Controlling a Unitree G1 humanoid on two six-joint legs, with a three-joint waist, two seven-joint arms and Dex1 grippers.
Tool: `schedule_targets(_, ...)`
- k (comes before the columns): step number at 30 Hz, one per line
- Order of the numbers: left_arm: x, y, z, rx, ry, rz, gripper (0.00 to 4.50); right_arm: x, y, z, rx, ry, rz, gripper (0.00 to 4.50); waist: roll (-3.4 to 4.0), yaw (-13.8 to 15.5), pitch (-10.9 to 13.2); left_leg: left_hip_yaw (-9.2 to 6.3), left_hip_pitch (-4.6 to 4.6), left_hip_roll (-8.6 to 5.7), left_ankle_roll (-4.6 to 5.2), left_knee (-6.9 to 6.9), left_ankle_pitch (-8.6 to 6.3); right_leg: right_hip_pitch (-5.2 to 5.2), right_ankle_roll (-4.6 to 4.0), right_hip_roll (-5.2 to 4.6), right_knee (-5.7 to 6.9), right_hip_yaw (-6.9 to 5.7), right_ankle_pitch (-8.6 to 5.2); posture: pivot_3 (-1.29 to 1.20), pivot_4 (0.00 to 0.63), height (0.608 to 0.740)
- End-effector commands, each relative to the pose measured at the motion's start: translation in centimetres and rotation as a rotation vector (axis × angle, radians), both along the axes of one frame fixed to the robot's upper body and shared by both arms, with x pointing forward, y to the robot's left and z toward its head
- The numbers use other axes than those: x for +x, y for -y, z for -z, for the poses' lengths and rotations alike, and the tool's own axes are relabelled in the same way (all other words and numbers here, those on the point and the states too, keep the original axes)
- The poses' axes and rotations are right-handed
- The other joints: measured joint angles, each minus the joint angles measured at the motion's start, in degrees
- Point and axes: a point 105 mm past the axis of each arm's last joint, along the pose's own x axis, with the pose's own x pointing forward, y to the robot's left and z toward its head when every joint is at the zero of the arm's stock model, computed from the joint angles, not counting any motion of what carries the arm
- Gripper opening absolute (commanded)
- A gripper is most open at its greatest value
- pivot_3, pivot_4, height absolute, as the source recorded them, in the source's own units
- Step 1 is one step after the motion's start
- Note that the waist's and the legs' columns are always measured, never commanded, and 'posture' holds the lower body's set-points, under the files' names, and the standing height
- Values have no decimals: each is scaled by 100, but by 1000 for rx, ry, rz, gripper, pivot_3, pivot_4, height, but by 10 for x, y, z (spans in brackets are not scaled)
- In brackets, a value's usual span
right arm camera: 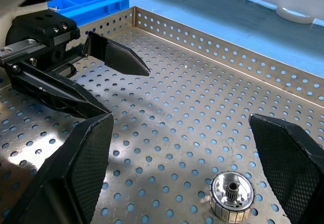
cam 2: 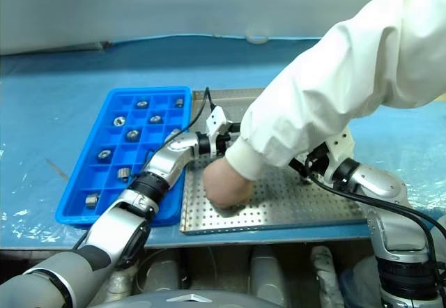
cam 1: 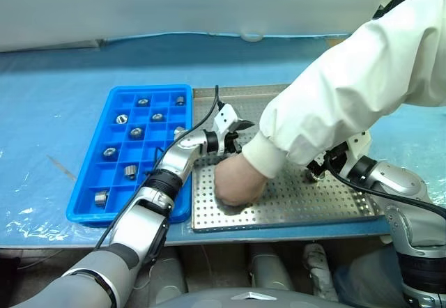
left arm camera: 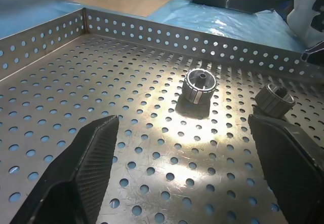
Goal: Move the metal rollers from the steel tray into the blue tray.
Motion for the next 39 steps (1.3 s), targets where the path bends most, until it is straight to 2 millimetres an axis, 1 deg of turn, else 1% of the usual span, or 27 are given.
schedule_targets(1, 1, -1, -9, -17, 33, -4, 4290, -1, -2, -8, -10, 36, -20, 4500, 0, 0, 0, 0, 0, 0, 0, 0, 0, 0, 0, 0, 0, 0, 0, -412, 150, 740)
schedule_targets(8, 0, -1, -11, -23, 36, 13, 4290, -1, -2, -7, -18, 33, -23, 4500, 0, -1, 0, 0, 0, 0, 0, 0, 0, 0, 0, 0, -1, 0, 0, -412, 150, 740)
schedule_targets(12, -15, -3, -21, -79, 39, 143, 4290, -2, -2, -7, -23, 31, -28, 4500, 0, -1, 0, 0, 0, 0, 0, -4, 0, -1, 0, 0, -4, 0, 0, -415, 150, 740)
schedule_targets(17, -36, -12, -28, -84, 61, 312, 4290, -16, -14, -7, 51, -18, -119, 4500, 0, -1, 0, 3, 0, 1, 1, -11, -1, -2, -1, 0, -11, 0, 0, -417, 150, 740)
schedule_targets(21, -53, -18, -20, 13, 90, 470, 4290, -17, -14, -3, 38, -34, -118, 4500, 0, -1, 0, 6, -1, 1, 3, -12, -2, -1, -1, -1, -16, 0, 0, -414, 150, 740)
schedule_targets(24, -71, -24, -8, 118, 61, 615, 4290, -18, -12, -1, 32, -45, -114, 4500, 0, 2, 0, 6, 0, 1, 3, -12, -2, 0, -1, -1, -16, 0, 0, -409, 150, 740)
schedule_targets(25, -74, -25, -5, 140, 61, 641, 4290, -18, -12, 0, 31, -47, -114, 4500, 1, 3, 0, 6, 1, 1, 3, -12, -3, 1, -2, -1, -16, 0, 0, -409, 150, 740)
schedule_targets(28, -86, -26, 13, 267, 73, 731, 4290, -18, -13, 2, 26, -58, -118, 4500, 1, 6, 0, 6, 0, 1, 3, -13, -3, 1, -2, -2, -16, 0, 0, -405, 150, 740)
schedule_targets(31, -95, -27, 22, 310, 46, 789, 4290, -19, -14, 3, 29, -67, -126, 4500, 1, 12, 0, 6, 0, 1, 3, -13, -3, 1, -2, -2, -17, 0, 0, -407, 150, 740)
schedule_targets(34, -101, -27, 27, 344, 50, 819, 4290, -27, -18, 10, 23, -122, -163, 4500, 1, 33, -1, 7, 2, 1, 3, -13, -3, 2, -2, -2, -16, 0, 0, -405, 150, 740)
schedule_targets(39, -99, -26, 34, 404, 64, 823, 4290, -44, -27, 21, 17, -247, -247, 4500, 2, 46, -1, 7, 13, 1, 3, -13, -3, 12, -2, -2, -16, 1, 0, -408, 150, 740)
